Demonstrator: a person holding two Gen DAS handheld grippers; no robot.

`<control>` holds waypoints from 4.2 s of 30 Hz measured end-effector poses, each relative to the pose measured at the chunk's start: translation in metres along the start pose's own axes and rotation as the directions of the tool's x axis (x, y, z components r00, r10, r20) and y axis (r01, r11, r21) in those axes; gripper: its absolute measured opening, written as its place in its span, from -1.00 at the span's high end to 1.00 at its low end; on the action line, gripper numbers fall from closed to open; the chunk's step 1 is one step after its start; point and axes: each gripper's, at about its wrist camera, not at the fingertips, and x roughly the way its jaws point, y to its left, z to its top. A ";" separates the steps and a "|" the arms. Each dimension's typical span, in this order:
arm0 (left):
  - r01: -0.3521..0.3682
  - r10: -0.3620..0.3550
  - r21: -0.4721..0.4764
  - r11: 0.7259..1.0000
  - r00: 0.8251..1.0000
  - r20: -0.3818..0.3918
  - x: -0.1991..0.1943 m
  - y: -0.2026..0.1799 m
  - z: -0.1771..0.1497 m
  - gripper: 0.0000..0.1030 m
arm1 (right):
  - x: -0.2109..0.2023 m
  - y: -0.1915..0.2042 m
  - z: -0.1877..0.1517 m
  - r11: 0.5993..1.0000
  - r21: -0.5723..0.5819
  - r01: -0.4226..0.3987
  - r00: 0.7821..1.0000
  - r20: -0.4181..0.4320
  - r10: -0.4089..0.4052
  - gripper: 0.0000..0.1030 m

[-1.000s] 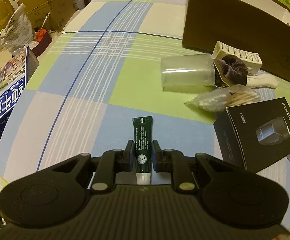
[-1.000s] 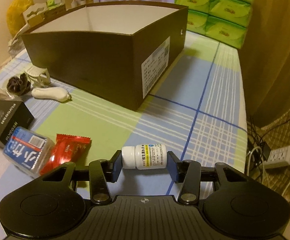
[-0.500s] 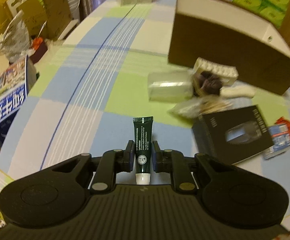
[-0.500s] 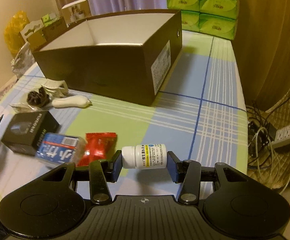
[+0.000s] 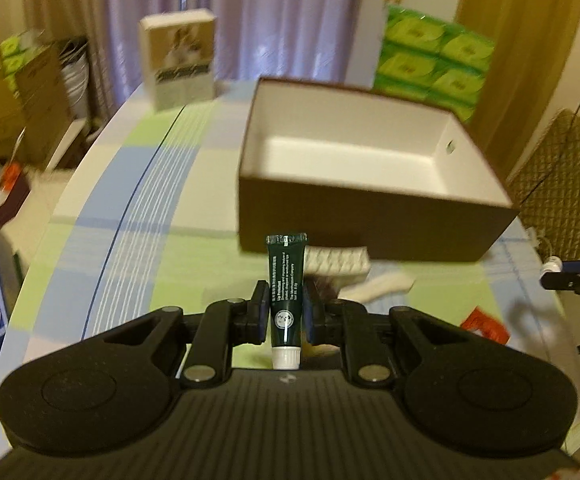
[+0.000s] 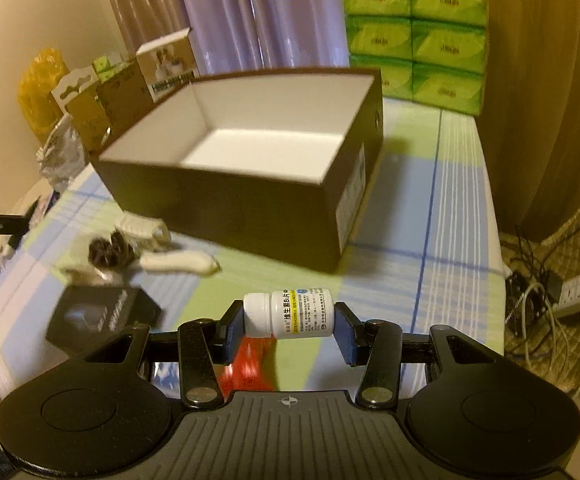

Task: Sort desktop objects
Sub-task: 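Carry the green tube and pill bottle over the open box with both tools, then open the left tool dropping the tube while the right tool releases the bottle into the box, then withdraw both tools from the box back toward the remaining items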

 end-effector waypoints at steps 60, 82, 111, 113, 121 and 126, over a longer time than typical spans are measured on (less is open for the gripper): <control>0.034 0.073 0.317 0.948 0.945 -0.319 0.234 -0.034 0.123 0.66 | 0.159 0.021 0.142 0.962 -0.254 0.096 0.953 -0.256 -0.163 0.14; 0.042 0.071 0.372 0.927 0.956 -0.285 0.216 -0.040 0.127 -0.21 | 0.155 0.040 0.150 0.960 -0.266 0.089 0.972 -0.186 -0.142 -0.76; 0.066 -0.004 0.372 0.926 0.986 -0.167 0.118 -0.045 0.130 -0.66 | 0.082 0.050 0.137 0.968 -0.228 0.108 0.986 -0.099 -0.133 -0.96; 0.066 -0.008 0.365 0.929 0.987 -0.160 0.109 -0.044 0.128 -0.66 | 0.074 0.052 0.135 0.968 -0.223 0.112 0.987 -0.087 -0.134 -0.96; 0.074 -0.040 0.313 0.947 0.992 -0.117 0.067 -0.028 0.123 -0.66 | 0.038 0.059 0.126 0.977 -0.184 0.110 0.993 -0.029 -0.117 -0.96; 0.068 -0.047 0.272 0.960 0.995 -0.084 0.042 -0.011 0.114 -0.66 | 0.017 0.065 0.114 0.982 -0.159 0.098 0.995 -0.001 -0.099 -0.96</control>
